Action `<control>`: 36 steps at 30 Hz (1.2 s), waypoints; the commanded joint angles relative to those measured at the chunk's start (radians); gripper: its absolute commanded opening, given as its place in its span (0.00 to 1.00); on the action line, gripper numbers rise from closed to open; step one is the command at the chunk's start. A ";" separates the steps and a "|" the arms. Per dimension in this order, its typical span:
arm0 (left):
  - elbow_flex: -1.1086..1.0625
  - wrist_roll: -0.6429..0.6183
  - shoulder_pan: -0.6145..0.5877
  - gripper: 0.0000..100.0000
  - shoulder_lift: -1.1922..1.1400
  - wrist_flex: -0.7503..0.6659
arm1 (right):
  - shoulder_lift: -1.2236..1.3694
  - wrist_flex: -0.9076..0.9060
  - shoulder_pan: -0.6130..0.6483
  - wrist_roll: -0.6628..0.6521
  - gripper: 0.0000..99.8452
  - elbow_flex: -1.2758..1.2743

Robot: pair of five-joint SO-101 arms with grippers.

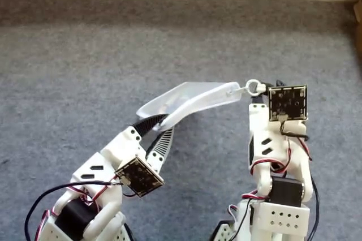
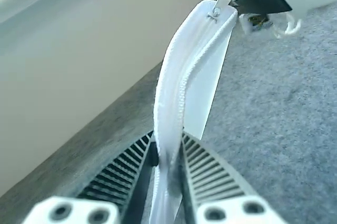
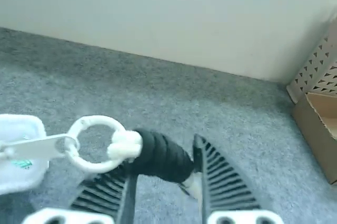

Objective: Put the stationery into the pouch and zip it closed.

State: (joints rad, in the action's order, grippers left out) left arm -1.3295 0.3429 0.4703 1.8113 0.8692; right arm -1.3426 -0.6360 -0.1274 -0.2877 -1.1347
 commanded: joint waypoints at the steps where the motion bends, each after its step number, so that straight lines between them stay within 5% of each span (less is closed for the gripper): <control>1: 0.053 -0.012 -0.070 0.01 0.016 0.002 | 0.016 -0.071 0.035 -0.003 0.21 0.041; 18: 0.005 -0.011 -0.067 0.01 0.016 -0.048 | -0.496 -0.361 0.349 -0.008 0.22 0.045; 32: 0.005 -0.011 -0.071 0.01 0.016 -0.048 | -0.492 -0.535 0.383 -0.006 0.23 0.166; 36: 0.005 -0.011 -0.068 0.01 0.016 -0.048 | -0.492 -0.545 0.383 -0.003 0.31 0.166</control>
State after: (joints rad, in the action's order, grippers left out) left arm -1.3311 0.3399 0.4196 1.8113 0.8462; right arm -1.8290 -1.1745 0.2424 -0.2831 -1.0226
